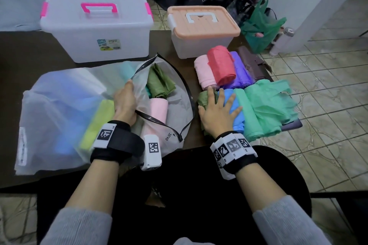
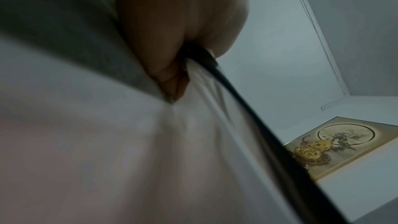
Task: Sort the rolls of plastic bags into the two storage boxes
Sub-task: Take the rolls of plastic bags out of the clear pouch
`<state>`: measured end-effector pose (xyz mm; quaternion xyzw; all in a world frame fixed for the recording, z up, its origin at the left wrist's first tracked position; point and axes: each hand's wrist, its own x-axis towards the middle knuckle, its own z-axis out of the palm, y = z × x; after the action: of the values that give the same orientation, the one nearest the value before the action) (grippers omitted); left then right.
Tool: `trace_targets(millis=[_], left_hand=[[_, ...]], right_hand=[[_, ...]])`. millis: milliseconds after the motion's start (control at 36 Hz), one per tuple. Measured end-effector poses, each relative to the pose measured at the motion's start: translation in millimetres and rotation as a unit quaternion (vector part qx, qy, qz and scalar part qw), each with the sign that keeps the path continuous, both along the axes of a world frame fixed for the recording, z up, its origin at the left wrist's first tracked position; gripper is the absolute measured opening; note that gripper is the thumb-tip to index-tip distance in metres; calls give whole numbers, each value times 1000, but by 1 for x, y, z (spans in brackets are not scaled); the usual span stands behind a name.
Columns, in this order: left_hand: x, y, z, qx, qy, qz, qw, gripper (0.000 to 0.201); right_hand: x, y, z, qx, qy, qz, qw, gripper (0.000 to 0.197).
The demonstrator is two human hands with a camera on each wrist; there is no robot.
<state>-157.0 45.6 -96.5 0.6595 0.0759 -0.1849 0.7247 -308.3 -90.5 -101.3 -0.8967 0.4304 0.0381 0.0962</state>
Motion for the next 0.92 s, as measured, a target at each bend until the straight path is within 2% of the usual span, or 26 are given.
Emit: trace_targets(millis=[194,250,306,361,444,556,667,778,917], left_hand=[[4,-1,4,-4,1,15,1000,23],[7,-2,9,-1,-15,30,999,27],[11,-2,14,3,-36,53,998,32],[17,-2,17,8,-51,71,996,33],[20,0,17,12,-42,74,996,28],[20,3,11,-12,9,75,997,29],[21,3,7,-13,6,69,998,30],[23,3,2,-7,13,65,998,30],[24,3,1,-18,16,64,998,31]], right_hand=[[0,-5,6,45,6,5,999,67],[4,-5,13,33,-3,12,999,66],[12,-2,23,-11,-65,26,997,62],[25,2,35,-19,-166,41,985,55],[56,7,44,79,-243,102,961,50],[97,16,47,244,-207,115,941,56],[125,24,38,293,-136,119,939,60],[139,24,21,286,-74,110,949,54],[139,19,16,260,-102,142,950,42]])
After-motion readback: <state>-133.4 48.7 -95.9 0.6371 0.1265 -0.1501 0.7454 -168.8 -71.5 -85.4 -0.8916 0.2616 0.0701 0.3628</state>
